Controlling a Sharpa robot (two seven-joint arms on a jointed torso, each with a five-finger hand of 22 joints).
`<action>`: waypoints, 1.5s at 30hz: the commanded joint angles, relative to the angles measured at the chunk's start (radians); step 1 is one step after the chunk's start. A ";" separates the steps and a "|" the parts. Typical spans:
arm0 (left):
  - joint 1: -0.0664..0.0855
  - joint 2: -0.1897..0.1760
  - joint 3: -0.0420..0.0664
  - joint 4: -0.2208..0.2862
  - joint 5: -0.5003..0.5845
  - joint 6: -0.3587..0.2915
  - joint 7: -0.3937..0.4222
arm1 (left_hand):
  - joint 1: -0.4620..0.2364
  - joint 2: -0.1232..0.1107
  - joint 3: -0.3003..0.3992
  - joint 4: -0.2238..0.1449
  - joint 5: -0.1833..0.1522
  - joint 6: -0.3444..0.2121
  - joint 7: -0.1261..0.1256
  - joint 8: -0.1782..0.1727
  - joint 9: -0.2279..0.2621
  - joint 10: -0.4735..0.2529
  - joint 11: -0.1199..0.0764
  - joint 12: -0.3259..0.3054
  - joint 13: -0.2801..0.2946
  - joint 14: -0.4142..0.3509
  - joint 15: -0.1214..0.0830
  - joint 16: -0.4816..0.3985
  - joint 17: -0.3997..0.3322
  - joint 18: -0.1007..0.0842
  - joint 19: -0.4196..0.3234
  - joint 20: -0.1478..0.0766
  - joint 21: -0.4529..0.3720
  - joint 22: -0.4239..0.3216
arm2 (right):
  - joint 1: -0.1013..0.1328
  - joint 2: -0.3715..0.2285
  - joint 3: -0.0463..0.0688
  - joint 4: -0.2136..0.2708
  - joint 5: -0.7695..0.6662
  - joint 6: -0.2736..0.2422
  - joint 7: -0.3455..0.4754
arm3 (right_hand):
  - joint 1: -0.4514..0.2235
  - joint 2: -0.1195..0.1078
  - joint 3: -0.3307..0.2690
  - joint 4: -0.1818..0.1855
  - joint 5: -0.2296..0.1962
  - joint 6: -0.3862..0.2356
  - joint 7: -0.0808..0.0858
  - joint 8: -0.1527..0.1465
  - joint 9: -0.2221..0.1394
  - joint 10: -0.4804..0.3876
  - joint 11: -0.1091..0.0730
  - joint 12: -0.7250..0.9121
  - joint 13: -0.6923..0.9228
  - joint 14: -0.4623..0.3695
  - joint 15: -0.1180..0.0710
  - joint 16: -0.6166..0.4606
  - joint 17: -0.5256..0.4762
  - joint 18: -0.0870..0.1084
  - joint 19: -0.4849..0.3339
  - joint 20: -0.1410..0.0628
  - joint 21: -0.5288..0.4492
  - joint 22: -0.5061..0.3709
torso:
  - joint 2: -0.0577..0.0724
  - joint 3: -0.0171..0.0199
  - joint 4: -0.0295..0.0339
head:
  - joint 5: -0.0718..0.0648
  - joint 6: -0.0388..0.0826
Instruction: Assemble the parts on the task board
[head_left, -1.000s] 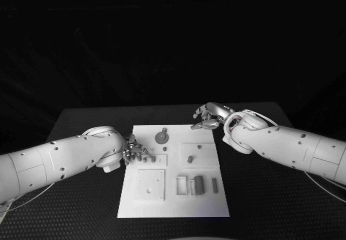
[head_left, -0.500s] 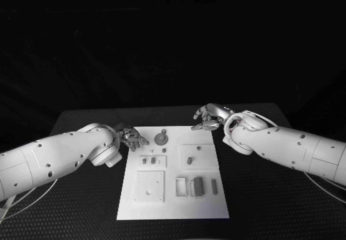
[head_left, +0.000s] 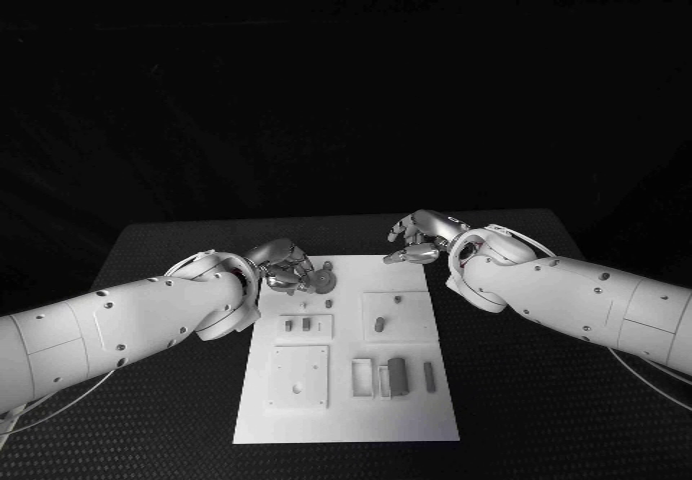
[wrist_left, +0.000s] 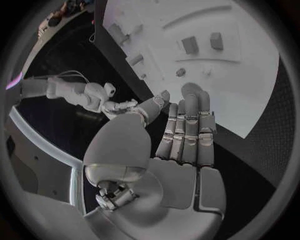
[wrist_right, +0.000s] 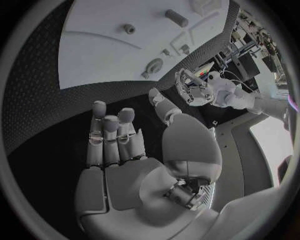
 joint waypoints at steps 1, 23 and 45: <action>0.000 0.021 -0.008 -0.018 -0.263 -0.053 0.105 | 0.015 -0.013 -0.014 0.000 -0.002 -0.006 0.000 -0.010 -0.008 0.029 -0.005 -0.035 -0.015 0.045 -0.012 0.029 0.021 0.025 0.049 -0.015 0.022 0.011 | -0.001 0.002 0.000 -0.002 0.000 0.004 0.013 | -0.001 0.012 -0.005 0.000 0.003 -0.002 0.007 0.003 -0.001 -0.003 0.001 0.003 -0.001 -0.002 -0.007 0.004 -0.002 0.014 -0.002 0.001 -0.003 0.014 | 0.001 -0.0002 -0.0012 | -0.001 0.002; -0.041 0.116 -0.018 -0.094 -0.497 -0.006 0.077 | 0.034 -0.020 -0.053 0.000 -0.001 0.042 0.007 -0.023 -0.035 0.097 -0.022 -0.188 -0.055 0.234 -0.032 0.242 0.135 0.103 0.247 -0.044 0.176 0.127 | -0.001 0.006 0.000 0.001 0.001 0.001 0.016 | 0.000 0.014 -0.004 0.000 0.003 -0.002 0.007 0.003 -0.001 -0.003 0.001 0.004 -0.001 -0.002 -0.007 0.005 -0.002 0.014 -0.001 0.001 -0.002 0.015 | 0.001 -0.0001 0.0000 | -0.013 0.000; -0.057 0.162 -0.018 -0.170 -0.511 0.036 0.084 | 0.033 0.001 -0.032 0.001 0.000 0.056 0.009 -0.027 -0.044 0.108 -0.012 -0.235 -0.075 0.254 -0.023 0.257 0.137 0.130 0.263 -0.030 0.193 0.151 | -0.001 0.008 0.001 0.006 0.001 0.001 0.015 | 0.000 0.015 -0.005 -0.001 0.003 -0.002 0.007 0.003 -0.002 -0.003 0.001 0.004 -0.001 -0.001 -0.007 0.005 -0.002 0.014 -0.001 0.001 -0.002 0.015 | -0.001 -0.0008 0.0013 | -0.021 -0.001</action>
